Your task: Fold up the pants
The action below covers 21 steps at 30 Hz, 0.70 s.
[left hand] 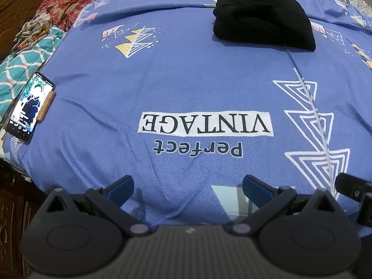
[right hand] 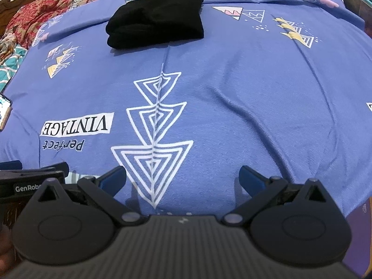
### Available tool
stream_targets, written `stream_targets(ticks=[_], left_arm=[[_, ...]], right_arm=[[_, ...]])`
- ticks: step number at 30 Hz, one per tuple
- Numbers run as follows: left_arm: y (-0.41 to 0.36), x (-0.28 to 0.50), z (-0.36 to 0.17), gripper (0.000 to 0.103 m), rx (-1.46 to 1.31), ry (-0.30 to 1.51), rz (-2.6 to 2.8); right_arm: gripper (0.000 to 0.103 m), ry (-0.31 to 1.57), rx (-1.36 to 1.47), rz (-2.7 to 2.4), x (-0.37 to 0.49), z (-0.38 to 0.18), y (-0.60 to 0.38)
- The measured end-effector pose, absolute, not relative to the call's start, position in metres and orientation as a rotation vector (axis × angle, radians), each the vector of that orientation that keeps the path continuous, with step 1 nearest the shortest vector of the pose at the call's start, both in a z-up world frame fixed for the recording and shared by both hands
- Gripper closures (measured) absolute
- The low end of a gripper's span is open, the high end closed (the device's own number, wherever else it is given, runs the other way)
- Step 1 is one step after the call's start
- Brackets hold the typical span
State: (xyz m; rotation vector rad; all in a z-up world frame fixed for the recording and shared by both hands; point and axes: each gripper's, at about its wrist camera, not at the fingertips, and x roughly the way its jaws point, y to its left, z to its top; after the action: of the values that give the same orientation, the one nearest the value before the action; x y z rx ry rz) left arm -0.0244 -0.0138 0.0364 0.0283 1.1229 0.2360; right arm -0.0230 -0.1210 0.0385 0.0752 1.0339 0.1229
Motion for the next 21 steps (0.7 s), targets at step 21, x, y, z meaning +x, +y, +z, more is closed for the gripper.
stream_targets(ticks=[21], left_arm=[[-0.0137, -0.023, 0.0343, 0.0, 0.023, 1.129, 0.233]], right_arm=[[0.0, 1.069, 0.096, 0.133, -0.0203, 0.0318, -0.1218]])
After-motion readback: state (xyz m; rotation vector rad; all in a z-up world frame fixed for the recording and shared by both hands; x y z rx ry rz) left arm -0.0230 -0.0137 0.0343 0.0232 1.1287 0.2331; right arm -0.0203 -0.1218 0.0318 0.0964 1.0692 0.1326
